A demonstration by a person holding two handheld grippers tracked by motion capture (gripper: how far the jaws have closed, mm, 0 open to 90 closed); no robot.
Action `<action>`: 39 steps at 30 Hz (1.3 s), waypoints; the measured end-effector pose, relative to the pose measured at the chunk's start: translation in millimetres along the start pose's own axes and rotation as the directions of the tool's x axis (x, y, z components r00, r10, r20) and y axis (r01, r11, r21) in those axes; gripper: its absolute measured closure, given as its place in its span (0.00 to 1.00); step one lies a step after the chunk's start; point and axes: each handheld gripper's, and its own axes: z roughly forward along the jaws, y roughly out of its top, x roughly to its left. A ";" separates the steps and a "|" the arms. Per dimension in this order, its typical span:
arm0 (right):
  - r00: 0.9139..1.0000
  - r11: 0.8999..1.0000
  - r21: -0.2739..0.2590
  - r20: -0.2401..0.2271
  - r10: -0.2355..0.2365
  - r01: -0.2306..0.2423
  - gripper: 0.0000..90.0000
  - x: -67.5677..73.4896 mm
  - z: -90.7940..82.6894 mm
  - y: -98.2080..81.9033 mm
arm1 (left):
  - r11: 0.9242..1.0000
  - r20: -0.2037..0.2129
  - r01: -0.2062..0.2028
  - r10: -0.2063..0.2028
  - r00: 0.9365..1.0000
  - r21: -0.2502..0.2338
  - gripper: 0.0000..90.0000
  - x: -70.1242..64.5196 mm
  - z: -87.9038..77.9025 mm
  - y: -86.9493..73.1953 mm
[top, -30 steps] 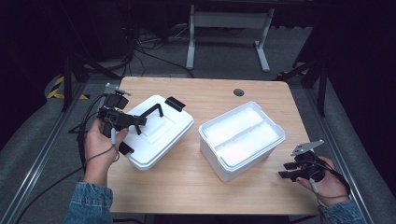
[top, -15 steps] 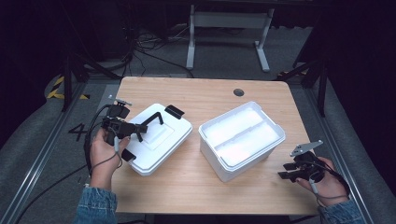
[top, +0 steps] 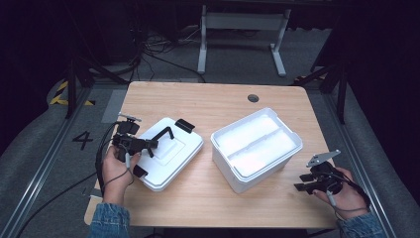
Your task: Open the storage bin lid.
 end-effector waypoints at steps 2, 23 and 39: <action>1.000 1.000 -0.001 -0.002 0.001 -0.001 0.62 -0.4 0.0 -0.2 | 1.000 -0.001 0.003 -0.003 1.000 0.005 0.94 3.5 4.0 -2.2; 1.000 1.000 0.011 -0.008 -0.004 0.004 0.61 -1.1 4.7 -1.2 | 0.998 0.036 0.050 -0.052 0.998 0.043 0.93 19.6 22.4 -10.4; 1.000 1.000 0.011 -0.010 -0.014 0.014 0.59 -0.4 5.5 -1.6 | 0.993 0.029 0.110 -0.111 0.993 0.030 0.85 37.3 22.9 -17.6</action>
